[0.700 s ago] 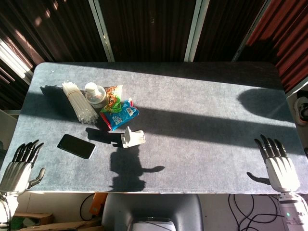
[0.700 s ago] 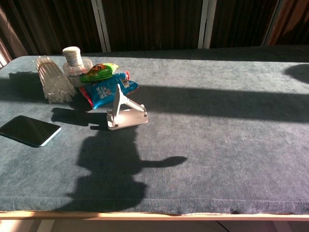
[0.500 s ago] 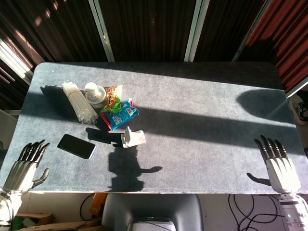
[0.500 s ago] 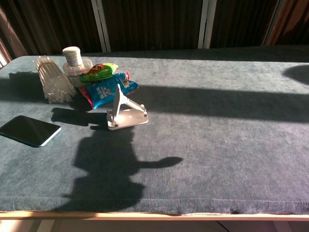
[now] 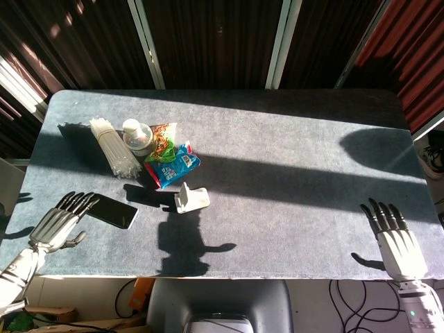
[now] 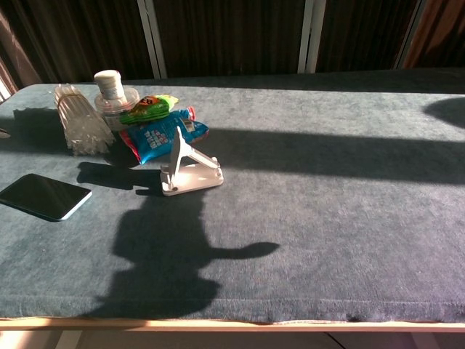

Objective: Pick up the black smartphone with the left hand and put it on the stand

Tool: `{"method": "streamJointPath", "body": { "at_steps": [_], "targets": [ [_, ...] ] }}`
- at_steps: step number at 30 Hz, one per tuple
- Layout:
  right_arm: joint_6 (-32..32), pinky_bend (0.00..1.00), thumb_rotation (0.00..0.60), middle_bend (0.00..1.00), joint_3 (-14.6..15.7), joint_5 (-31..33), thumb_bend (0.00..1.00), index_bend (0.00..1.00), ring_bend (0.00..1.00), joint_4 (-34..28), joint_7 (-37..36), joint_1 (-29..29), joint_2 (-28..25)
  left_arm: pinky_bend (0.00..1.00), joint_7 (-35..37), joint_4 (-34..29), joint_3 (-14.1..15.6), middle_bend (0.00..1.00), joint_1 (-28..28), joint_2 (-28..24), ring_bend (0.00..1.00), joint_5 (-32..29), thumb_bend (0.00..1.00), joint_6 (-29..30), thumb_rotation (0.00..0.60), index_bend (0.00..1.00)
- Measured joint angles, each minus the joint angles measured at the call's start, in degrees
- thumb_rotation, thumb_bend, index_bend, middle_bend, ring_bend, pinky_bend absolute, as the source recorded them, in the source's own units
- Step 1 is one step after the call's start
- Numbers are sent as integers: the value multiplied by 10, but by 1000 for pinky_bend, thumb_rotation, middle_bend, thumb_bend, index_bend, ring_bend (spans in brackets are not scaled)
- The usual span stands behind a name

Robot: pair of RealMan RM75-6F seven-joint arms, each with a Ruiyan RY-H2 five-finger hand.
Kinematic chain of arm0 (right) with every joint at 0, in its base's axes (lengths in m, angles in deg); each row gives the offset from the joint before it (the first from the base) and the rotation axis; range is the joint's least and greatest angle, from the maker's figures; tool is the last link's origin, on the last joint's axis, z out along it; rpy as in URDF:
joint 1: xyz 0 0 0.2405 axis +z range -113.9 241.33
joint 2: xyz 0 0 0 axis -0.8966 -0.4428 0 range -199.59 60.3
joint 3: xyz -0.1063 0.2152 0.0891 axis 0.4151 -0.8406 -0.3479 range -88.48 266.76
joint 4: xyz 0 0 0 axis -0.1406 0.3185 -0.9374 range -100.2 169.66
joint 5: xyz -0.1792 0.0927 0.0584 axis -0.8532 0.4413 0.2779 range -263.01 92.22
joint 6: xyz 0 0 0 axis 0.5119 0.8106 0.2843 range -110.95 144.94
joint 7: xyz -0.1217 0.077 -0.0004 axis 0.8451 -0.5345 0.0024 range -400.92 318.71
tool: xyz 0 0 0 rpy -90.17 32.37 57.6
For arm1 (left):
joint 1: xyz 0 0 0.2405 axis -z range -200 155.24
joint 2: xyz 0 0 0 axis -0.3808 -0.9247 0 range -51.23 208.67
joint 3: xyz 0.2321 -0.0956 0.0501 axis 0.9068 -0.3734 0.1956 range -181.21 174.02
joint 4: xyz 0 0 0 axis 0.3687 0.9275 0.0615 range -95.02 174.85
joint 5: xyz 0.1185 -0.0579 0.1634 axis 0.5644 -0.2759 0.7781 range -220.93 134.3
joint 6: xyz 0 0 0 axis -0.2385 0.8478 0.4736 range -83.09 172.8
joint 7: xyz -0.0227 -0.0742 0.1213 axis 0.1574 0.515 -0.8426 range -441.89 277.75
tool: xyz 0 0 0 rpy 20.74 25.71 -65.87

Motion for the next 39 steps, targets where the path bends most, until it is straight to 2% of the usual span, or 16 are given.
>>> {"method": "streamJointPath", "body": {
  "at_steps": [6,12,21,39],
  "targets": [
    [13,0,600,0,6,-4,246,0,0,-2,11,4,0,0,-127,-28,-6,0,29,5,0,-72,307,-92,600,0],
    [15,0,600,0,6,-2,245,0,0,-3,9,5,-1,0,-208,-43,-20,0,66,32,0,-156,309,-158,600,0],
    [15,0,600,0,5,-2,245,0,0,-3,6,6,-2,0,-243,-30,-28,0,106,64,0,-202,307,-196,600,0],
    [8,0,600,0,4,-2,246,0,0,-3,-3,3,-4,0,-276,-4,-20,0,135,106,0,-267,291,-208,600,0]
  ]
}}
